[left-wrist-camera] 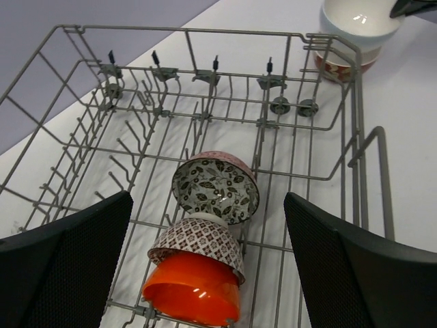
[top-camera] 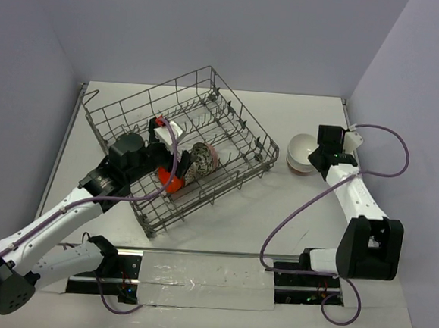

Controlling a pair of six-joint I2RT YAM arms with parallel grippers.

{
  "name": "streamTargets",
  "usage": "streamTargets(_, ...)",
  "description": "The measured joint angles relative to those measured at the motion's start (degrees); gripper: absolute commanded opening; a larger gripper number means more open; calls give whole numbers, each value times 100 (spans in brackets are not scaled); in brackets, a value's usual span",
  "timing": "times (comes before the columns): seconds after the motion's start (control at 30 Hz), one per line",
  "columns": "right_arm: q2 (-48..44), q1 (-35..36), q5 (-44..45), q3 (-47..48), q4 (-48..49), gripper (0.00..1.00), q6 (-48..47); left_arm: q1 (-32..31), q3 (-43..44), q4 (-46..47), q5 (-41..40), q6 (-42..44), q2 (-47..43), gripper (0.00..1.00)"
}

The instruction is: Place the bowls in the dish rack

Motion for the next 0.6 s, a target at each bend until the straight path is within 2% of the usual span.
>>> streamTargets(0.3,-994,560,461,136,-527,0,-352,-439,55,-44,391,422,120,99)
streamTargets(0.43,-1611,1071,802,267,-750,0,-573,-872,404,-223,372,949,376,98)
streamTargets(0.6,-2227,1725,824,586,-872,0,-981,-1394,1008,-297,299,1858,782,94)
